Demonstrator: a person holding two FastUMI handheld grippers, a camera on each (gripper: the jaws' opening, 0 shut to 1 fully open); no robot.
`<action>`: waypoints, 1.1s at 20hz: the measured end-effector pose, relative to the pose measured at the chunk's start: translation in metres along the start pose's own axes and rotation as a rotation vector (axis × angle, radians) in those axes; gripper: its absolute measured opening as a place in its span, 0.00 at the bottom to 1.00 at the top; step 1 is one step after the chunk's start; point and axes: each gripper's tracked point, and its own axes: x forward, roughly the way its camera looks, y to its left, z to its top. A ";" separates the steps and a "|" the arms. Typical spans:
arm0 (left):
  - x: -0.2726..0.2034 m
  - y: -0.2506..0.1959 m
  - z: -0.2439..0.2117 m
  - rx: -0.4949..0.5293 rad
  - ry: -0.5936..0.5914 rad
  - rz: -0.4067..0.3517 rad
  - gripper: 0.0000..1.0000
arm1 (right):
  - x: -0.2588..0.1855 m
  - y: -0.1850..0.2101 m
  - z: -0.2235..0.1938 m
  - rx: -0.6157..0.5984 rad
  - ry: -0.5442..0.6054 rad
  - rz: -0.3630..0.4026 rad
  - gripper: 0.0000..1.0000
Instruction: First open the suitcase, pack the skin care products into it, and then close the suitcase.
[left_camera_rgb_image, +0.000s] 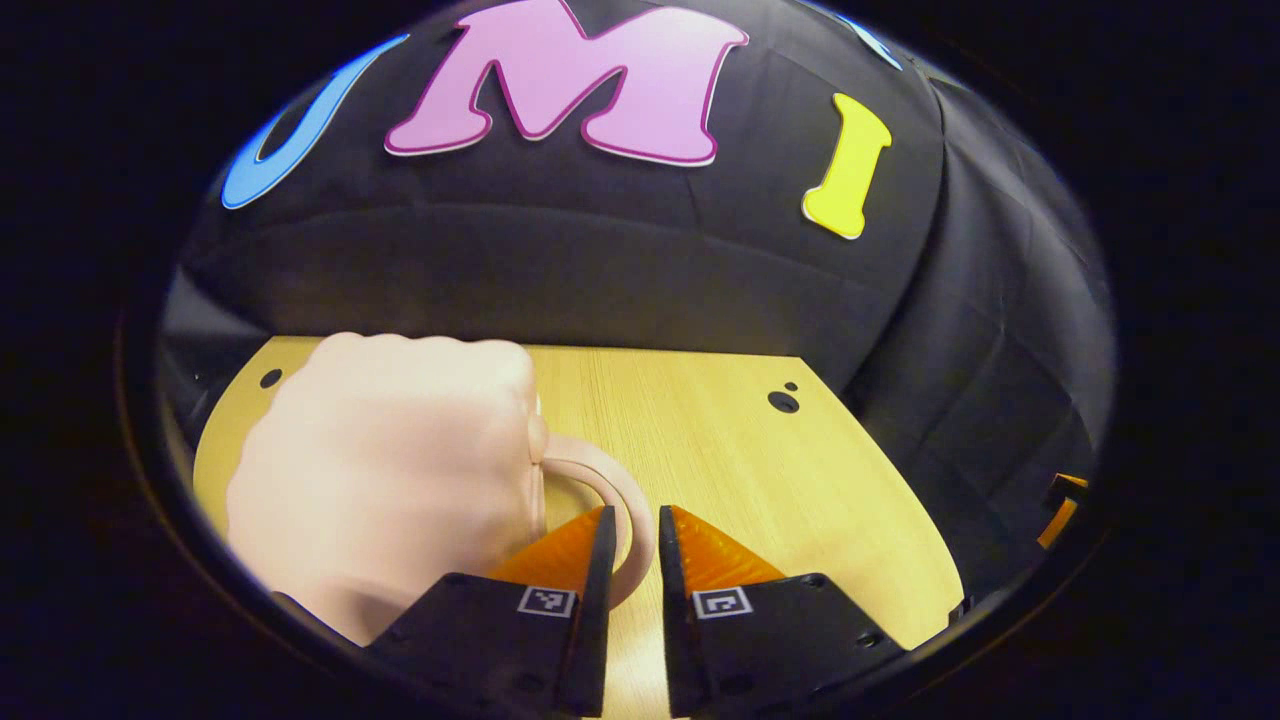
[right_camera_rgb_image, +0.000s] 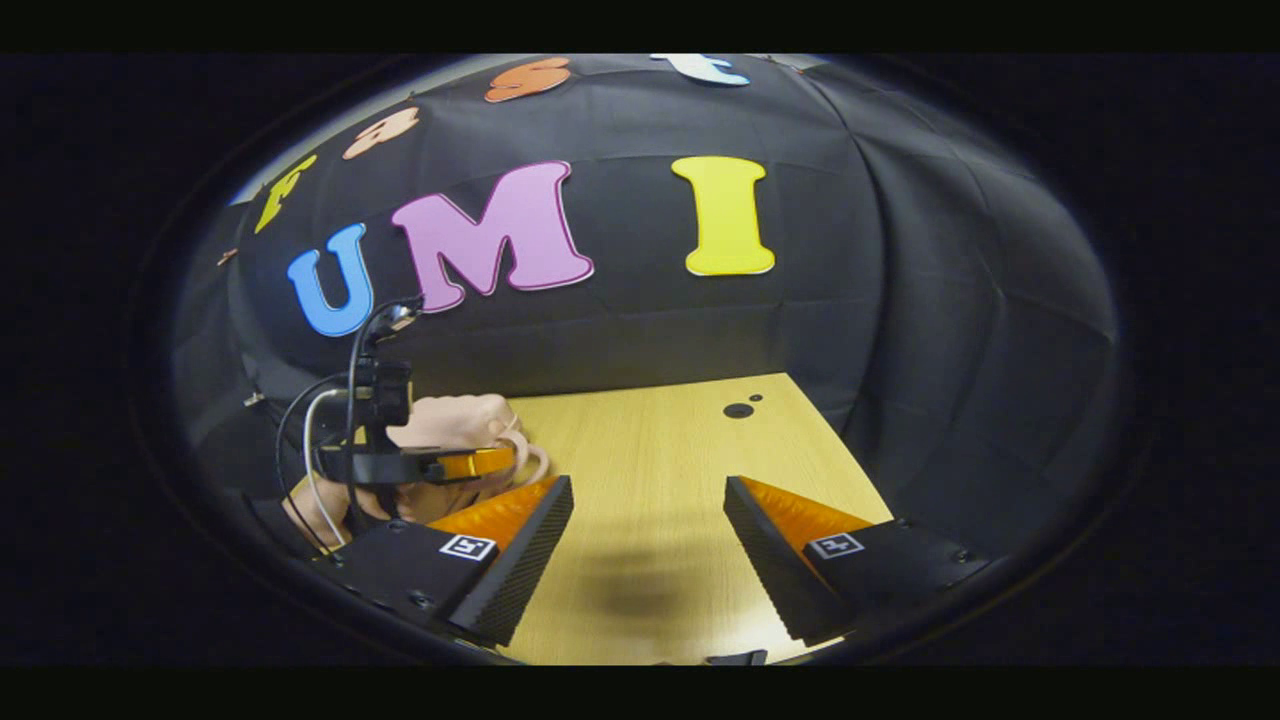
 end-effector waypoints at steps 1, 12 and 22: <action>-0.009 -0.003 0.011 0.007 -0.034 -0.007 0.47 | -0.003 -0.001 0.005 0.009 -0.012 -0.007 0.97; -0.245 0.033 0.145 0.073 -0.460 0.112 0.96 | -0.052 0.069 0.097 0.002 -0.243 0.003 0.98; -0.351 0.088 0.122 0.039 -0.563 0.151 0.96 | -0.125 0.137 0.109 -0.059 -0.399 -0.011 0.98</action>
